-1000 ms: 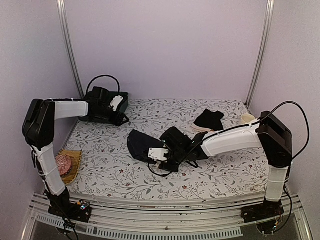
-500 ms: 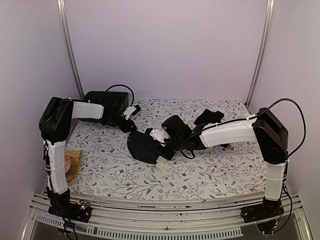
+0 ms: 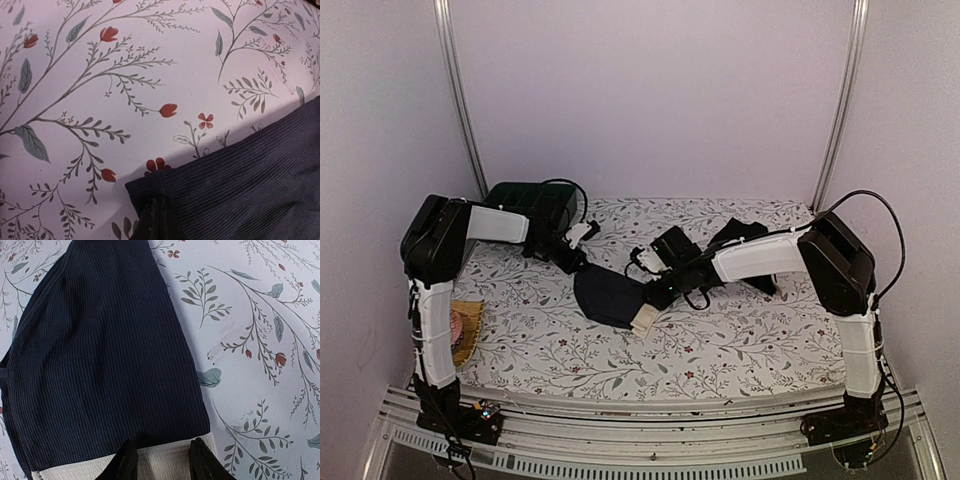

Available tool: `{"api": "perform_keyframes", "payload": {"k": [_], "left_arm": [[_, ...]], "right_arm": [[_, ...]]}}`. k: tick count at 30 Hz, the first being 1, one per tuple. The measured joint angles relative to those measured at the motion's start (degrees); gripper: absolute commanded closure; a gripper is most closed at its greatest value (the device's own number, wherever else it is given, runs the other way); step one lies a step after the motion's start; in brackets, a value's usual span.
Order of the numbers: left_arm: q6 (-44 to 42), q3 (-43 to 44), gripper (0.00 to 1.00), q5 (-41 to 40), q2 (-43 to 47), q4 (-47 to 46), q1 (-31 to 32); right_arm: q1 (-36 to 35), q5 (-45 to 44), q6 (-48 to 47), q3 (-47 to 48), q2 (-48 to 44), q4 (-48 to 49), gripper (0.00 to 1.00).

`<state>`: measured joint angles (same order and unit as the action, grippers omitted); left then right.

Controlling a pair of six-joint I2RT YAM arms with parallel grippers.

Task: Roll the underwear
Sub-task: Smooth out the underwear at the center of the board.

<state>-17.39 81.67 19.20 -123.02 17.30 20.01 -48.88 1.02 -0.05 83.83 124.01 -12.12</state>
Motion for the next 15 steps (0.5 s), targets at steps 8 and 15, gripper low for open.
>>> {"api": "perform_keyframes", "payload": {"k": [8,15], "left_arm": [[-0.33,-0.72,0.93,-6.43,0.22,-1.16,0.96],[-0.85,-0.72,0.69,-9.18,0.46,-1.22,1.27]], "right_arm": [[0.59,0.61,3.02,0.98,0.07,-2.21,0.64],[0.79,-1.88,3.06,2.14,0.33,-4.79,0.63]]}}
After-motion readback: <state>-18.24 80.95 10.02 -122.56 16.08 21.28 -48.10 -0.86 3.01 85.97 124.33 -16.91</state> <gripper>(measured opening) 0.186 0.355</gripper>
